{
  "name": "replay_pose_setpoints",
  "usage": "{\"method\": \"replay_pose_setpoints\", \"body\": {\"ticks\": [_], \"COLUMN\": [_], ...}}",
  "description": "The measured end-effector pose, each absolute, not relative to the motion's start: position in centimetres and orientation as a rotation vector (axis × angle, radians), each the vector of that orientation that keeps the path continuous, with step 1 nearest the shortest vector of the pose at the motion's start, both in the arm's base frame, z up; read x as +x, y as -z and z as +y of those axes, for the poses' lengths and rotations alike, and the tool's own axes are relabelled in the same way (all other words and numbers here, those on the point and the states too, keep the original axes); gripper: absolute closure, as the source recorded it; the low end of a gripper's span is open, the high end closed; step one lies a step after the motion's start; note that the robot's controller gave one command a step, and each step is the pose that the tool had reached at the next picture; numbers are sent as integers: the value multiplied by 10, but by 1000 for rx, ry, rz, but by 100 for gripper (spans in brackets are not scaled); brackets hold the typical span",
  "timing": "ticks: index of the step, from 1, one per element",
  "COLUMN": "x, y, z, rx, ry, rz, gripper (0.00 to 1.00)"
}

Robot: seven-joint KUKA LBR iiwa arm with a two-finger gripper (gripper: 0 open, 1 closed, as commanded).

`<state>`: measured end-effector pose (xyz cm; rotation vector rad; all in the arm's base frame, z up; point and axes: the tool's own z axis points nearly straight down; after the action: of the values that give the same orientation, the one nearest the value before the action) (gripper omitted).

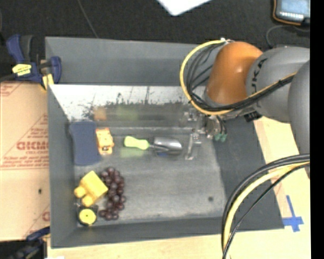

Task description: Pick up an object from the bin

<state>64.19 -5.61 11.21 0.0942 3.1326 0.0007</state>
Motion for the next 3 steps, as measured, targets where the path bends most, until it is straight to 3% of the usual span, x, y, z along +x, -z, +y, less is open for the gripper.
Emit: {"method": "replay_pose_setpoints", "body": {"ticks": [1,2,3], "x": [646,648,644], "y": [-87,-78,-74], "z": [-54,-32,-20], "rx": [54,77,540], "ry": [8,3,-1], "rz": [3125,3127,3079], "gripper": [0,0,0]}}
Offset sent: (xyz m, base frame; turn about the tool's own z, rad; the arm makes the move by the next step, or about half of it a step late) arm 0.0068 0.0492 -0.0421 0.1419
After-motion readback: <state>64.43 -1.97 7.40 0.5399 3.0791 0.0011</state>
